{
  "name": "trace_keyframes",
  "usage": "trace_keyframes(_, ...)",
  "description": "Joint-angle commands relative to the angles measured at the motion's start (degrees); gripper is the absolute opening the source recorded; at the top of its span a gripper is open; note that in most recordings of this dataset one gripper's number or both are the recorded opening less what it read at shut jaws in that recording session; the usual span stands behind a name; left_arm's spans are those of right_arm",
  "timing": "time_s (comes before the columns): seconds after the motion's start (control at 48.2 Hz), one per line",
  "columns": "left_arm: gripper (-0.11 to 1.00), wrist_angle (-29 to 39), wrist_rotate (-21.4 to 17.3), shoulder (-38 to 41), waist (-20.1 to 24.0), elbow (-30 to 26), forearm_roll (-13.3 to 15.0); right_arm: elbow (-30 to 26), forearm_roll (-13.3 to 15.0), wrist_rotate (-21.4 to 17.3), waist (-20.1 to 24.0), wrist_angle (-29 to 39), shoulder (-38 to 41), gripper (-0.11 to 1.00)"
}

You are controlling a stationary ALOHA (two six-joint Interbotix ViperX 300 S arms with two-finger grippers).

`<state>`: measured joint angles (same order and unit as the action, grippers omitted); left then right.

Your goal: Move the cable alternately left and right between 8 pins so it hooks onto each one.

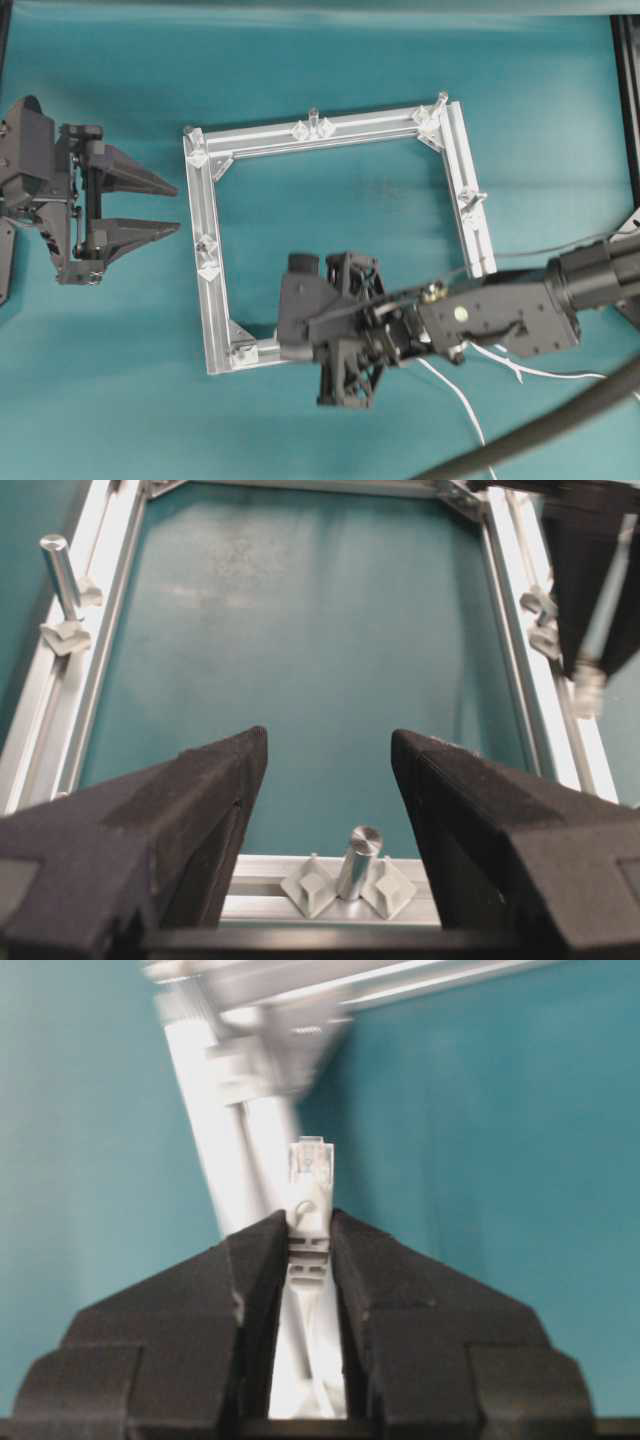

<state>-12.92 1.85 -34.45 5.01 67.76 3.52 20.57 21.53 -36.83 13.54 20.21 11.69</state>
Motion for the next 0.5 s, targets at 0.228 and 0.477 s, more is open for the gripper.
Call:
trace_keyframes(0.228, 0.65, -0.3, 0.4, -0.3, -3.3, -0.4, 0.0, -4.8, -2.3, -0.1, 5.2, -0.4, 1.6, 0.15)
trace_keyframes(0.477, 0.65, -0.3, 0.7, -0.5, -6.9, 0.5, 0.0, -14.5, -2.5, -0.1, 5.9, 0.1, 8.5, 0.15)
